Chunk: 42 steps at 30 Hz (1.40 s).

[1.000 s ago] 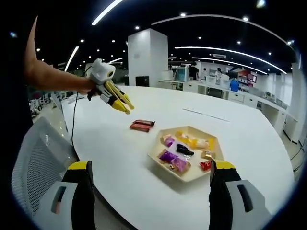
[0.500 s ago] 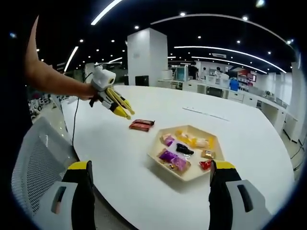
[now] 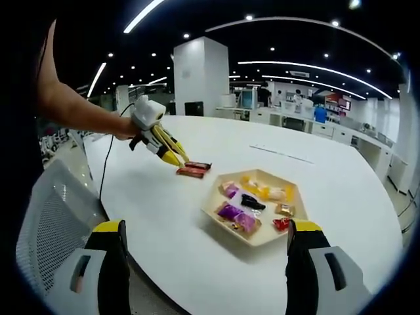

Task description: Place the target food into the container with the food tongs after gripping and lifting it, then release it inside without dropping or visibly crushing the food.

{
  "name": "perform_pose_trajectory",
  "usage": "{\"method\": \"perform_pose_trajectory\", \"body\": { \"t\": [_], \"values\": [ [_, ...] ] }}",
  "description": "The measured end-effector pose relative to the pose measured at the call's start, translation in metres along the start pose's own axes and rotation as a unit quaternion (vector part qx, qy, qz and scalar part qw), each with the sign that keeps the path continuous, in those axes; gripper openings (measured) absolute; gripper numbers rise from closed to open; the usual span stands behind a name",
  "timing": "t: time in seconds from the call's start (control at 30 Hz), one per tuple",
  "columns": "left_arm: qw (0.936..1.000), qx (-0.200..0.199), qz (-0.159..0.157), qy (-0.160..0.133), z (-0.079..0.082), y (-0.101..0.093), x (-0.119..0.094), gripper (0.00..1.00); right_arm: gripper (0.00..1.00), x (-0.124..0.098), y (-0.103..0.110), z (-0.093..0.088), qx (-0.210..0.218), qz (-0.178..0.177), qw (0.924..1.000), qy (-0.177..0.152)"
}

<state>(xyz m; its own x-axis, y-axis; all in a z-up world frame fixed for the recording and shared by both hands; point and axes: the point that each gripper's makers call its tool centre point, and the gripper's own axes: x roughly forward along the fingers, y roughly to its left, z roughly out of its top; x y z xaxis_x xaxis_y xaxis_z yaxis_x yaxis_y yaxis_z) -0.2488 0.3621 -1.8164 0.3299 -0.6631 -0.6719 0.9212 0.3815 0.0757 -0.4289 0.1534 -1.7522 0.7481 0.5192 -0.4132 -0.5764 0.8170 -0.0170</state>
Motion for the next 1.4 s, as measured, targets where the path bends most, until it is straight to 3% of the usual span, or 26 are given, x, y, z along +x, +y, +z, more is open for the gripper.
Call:
{"method": "perform_pose_trajectory", "body": {
  "t": [0.4, 0.73, 1.1, 1.4],
  "values": [
    [0.9999, 0.004, -0.005, 0.014, -0.013, 0.003, 0.014, 0.26, 1.0, 0.0, -0.001, 0.0, 0.003, -0.002, 1.0, 0.0],
    [0.9994, 0.003, -0.025, 0.023, -0.012, -0.004, 0.016, 0.2, 1.0, 0.0, -0.003, -0.001, 0.003, -0.005, 1.0, 0.0],
    [0.9991, -0.005, -0.024, 0.035, -0.012, -0.005, 0.016, 0.18, 1.0, 0.0, -0.002, 0.0, -0.001, -0.006, 1.0, 0.0],
    [0.9991, -0.02, -0.026, 0.026, 0.002, -0.003, 0.003, 0.19, 1.0, 0.0, -0.003, 0.001, -0.002, -0.006, 1.0, -0.004]
  ]
}}
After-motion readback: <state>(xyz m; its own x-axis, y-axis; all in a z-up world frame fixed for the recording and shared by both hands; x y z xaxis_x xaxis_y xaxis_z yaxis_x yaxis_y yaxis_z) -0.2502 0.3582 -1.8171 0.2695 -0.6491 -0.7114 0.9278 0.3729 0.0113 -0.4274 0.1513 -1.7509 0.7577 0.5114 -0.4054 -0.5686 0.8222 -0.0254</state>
